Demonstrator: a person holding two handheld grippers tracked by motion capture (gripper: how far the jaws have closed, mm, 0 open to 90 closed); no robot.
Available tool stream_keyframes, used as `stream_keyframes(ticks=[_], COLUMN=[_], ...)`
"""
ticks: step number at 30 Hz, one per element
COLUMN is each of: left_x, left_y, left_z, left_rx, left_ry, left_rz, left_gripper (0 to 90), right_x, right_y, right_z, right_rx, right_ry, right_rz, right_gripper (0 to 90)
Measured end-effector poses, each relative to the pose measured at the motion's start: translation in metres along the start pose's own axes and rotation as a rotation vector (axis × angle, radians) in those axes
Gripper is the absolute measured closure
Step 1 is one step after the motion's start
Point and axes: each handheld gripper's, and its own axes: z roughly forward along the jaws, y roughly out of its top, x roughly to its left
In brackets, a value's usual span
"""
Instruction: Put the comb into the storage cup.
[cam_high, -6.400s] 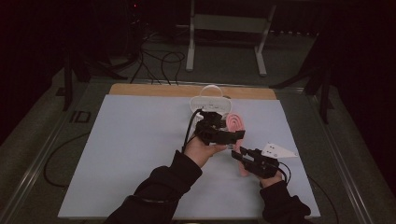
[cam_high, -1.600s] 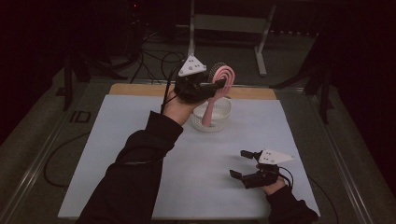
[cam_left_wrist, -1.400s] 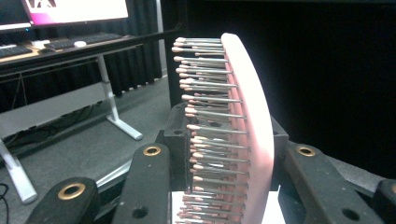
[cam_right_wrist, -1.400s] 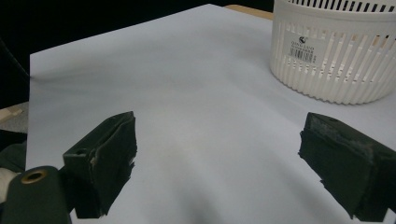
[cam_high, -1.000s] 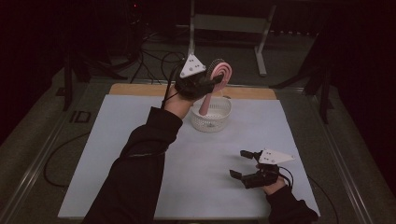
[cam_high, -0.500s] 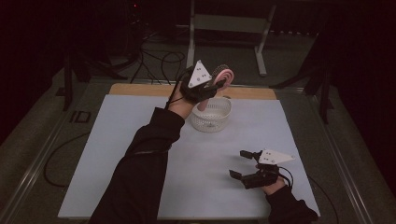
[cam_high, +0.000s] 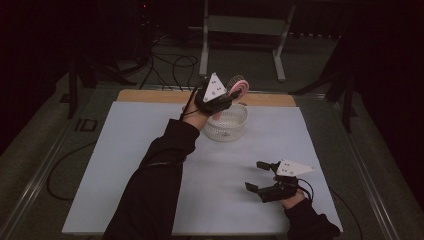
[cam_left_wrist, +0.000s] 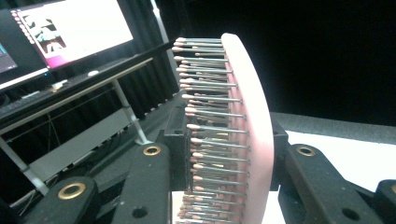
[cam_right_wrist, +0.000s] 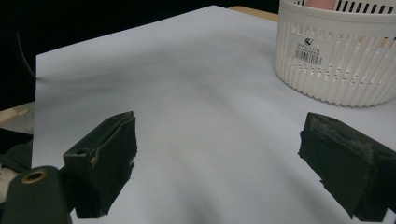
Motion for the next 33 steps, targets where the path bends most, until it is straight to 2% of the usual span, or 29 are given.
stream_keyframes(ticks=[7,15,17,19,22,26,30,33], left_x=[-0.007,-0.012,-0.017,-0.019,-0.022,-0.029,-0.034,-0.039], left_y=[-0.015,-0.026,-0.030,-0.033,-0.037,-0.042,-0.045,-0.048], left_z=[0.007,0.011,0.013,0.015,0.016,0.019,0.021,0.024], left_rx=[0.026,0.035,0.054,0.062,0.069,0.086,0.093,0.109], left_ry=[0.010,0.005,0.008,0.008,0.004,0.008,0.012,0.008], left_rz=[0.040,0.043,0.076,0.090,0.093,0.127,0.136,0.167], left_gripper=[66.5,66.5,66.5,66.4,66.4,66.4,66.4,66.4], right_x=[0.000,0.001,0.001,0.001,0.001,0.001,0.001,0.001], right_y=[-0.001,-0.001,-0.001,-0.001,-0.001,-0.001,-0.001,-0.001], right_z=[0.001,0.002,0.002,0.002,0.002,0.002,0.003,0.002], right_rx=[0.002,0.003,0.005,0.004,0.003,0.007,0.009,0.009], right_ry=[0.002,0.005,0.003,0.004,0.004,0.003,0.001,0.000], right_rz=[-0.002,-0.003,-0.004,-0.003,-0.002,0.002,-0.007,-0.005], right_gripper=[10.8,10.8,10.8,10.8,10.8,10.8,10.8,10.8])
